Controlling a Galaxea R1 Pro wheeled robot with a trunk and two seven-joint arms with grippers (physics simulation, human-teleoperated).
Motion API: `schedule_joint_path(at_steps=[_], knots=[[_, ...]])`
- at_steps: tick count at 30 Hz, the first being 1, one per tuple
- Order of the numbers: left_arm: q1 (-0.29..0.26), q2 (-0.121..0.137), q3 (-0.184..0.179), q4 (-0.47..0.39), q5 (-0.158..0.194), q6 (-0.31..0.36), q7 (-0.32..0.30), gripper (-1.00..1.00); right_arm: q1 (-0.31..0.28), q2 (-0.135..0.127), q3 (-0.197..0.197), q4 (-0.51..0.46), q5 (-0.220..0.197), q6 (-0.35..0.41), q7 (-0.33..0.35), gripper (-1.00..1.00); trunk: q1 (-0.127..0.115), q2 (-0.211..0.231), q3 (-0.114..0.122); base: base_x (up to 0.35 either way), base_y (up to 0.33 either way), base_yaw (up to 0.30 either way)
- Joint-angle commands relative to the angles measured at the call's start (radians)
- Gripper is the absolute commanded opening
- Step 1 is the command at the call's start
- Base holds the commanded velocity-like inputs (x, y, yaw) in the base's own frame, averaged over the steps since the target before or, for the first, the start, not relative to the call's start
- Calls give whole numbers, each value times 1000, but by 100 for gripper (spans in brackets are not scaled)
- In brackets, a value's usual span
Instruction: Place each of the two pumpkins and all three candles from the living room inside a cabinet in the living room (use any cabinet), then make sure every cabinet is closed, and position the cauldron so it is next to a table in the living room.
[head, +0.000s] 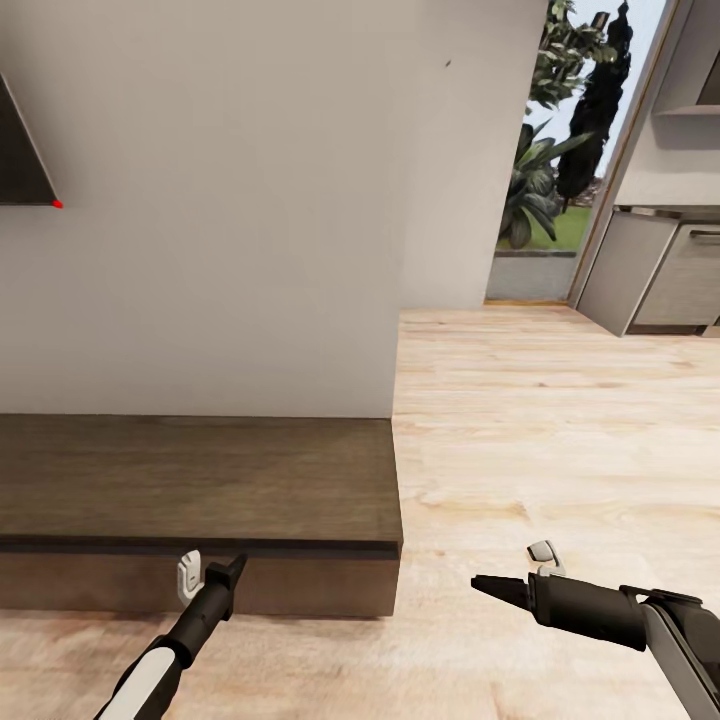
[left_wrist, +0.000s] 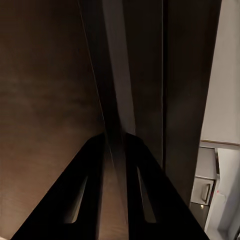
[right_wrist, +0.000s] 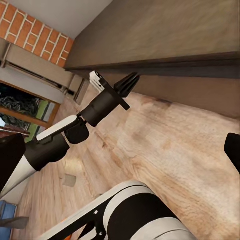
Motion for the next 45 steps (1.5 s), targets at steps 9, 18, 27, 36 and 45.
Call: schedule_joint_path(at_steps=[9,18,27,36,45], knots=[[-2,0,1,-5,14,8,-5,-100,0,0,0,2,-1,-40,3,100,0,0,-1,0,0,0],[-2,0,1,-4,14,8,-5,-100,0,0,0,2,-1,-41,3,100,0,0,-1,-2,0,0],[-2,0,1,-7,14,9,-6,-100,-1,0,0,0,-2,-41,3,100,0,0,-1,-139,0,0],[-2,0,1,-8,14,8,-6,-100,0,0,0,1,-2,-41,3,100,0,0,-1,-60,0,0],[-2,0,1,-8,14,8,-6,-100,0,0,1,0,-1,-39,3,100,0,0,-1,-86,0,0]])
